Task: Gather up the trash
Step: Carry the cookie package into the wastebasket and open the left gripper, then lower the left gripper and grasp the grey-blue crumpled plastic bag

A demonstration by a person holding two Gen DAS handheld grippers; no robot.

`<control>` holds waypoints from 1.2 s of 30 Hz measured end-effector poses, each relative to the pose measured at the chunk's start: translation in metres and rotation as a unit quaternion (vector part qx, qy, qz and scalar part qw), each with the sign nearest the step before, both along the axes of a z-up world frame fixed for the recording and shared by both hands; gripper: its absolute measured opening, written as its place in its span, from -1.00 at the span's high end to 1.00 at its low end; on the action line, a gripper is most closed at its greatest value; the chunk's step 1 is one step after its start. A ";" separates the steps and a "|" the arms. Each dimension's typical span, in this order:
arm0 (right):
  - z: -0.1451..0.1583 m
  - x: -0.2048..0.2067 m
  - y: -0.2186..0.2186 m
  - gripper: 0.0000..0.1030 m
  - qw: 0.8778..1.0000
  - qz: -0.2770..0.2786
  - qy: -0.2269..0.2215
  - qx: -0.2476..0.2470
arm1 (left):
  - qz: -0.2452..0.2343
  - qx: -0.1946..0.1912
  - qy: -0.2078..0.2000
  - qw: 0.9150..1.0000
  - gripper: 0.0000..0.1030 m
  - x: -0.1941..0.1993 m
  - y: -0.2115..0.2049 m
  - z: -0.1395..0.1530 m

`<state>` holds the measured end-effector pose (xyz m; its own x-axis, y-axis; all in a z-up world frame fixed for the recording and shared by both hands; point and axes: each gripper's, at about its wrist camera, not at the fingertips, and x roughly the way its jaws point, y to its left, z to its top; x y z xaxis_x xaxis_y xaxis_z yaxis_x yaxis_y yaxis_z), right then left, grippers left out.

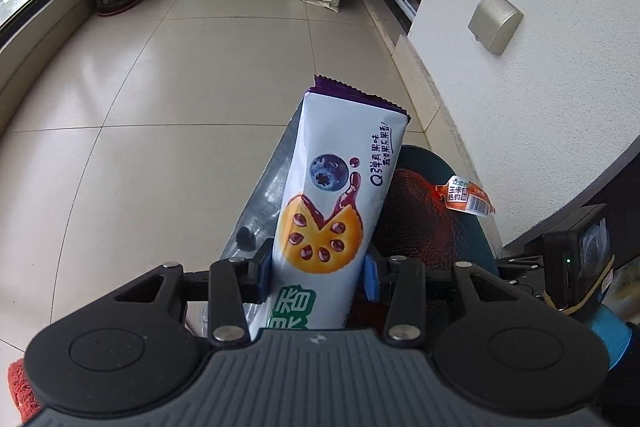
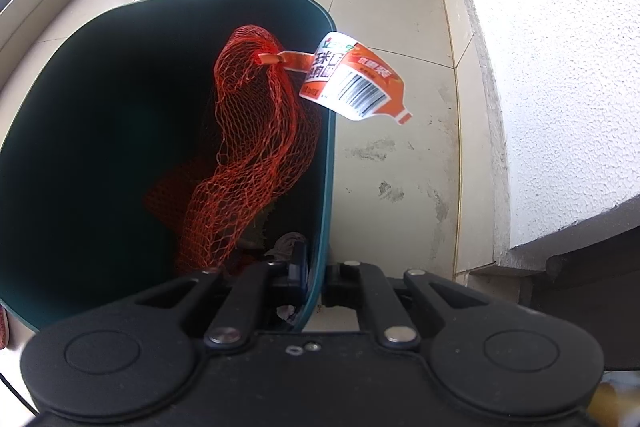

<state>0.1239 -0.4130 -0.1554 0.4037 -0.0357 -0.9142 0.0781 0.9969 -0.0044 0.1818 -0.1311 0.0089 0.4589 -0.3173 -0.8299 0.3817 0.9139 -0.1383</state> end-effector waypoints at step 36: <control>-0.007 -0.004 -0.011 0.85 1.000 0.005 -0.006 0.018 | -0.070 0.010 0.056 0.996 -0.31 0.004 -0.052 -0.068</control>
<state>0.1200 -0.4238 -0.1624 0.4154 0.0007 -0.9096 0.0679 0.9972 0.0318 0.1859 -0.1831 -0.0592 0.3161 -0.3547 -0.8799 0.4883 0.8560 -0.1697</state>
